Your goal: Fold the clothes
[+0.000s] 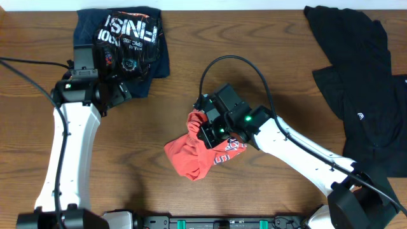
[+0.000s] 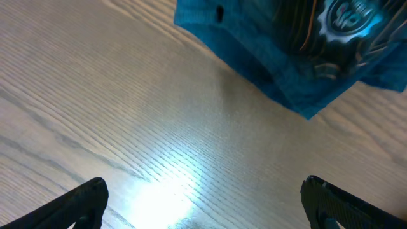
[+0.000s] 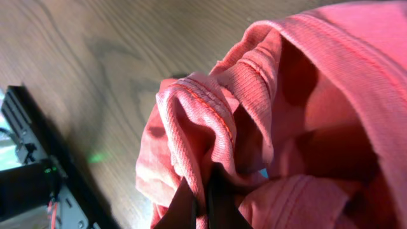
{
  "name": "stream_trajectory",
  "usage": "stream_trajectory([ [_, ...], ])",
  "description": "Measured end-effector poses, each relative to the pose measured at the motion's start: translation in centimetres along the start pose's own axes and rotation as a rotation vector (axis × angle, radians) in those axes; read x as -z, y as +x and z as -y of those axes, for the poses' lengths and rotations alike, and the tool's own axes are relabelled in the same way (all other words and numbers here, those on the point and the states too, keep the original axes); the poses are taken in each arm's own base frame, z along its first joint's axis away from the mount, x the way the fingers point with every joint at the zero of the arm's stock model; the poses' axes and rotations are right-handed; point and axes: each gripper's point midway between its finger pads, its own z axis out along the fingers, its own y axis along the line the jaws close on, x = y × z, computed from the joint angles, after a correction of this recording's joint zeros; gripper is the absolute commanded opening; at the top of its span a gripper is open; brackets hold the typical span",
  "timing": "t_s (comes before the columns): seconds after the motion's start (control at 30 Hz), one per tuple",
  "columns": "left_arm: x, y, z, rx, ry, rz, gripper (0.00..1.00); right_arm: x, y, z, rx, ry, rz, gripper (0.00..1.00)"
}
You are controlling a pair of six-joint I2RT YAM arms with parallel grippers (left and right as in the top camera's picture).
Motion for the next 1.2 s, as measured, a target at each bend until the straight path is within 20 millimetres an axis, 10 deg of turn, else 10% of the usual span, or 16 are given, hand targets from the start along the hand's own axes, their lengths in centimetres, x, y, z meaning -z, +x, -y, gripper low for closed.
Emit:
stream_trajectory([
  [0.57, -1.6, -0.4, 1.1, 0.003, 0.022, -0.010, 0.98, 7.6, -5.3, -5.2, 0.159, -0.006, 0.042, 0.01],
  [0.9, -1.6, -0.7, 1.3, 0.008, 0.035, -0.001, 0.98, 3.6, 3.0, -10.7, 0.343, -0.075, -0.191, 0.01],
  [1.0, -1.7, -0.7, 1.0, 0.016, 0.032, -0.001, 0.98, 2.0, 7.2, -12.1, 0.424, -0.095, -0.293, 0.99],
  [1.2, -1.7, -0.8, 0.7, 0.024, 0.027, -0.003, 0.98, 1.1, 9.8, -13.3, 0.516, -0.092, -0.339, 0.99],
])
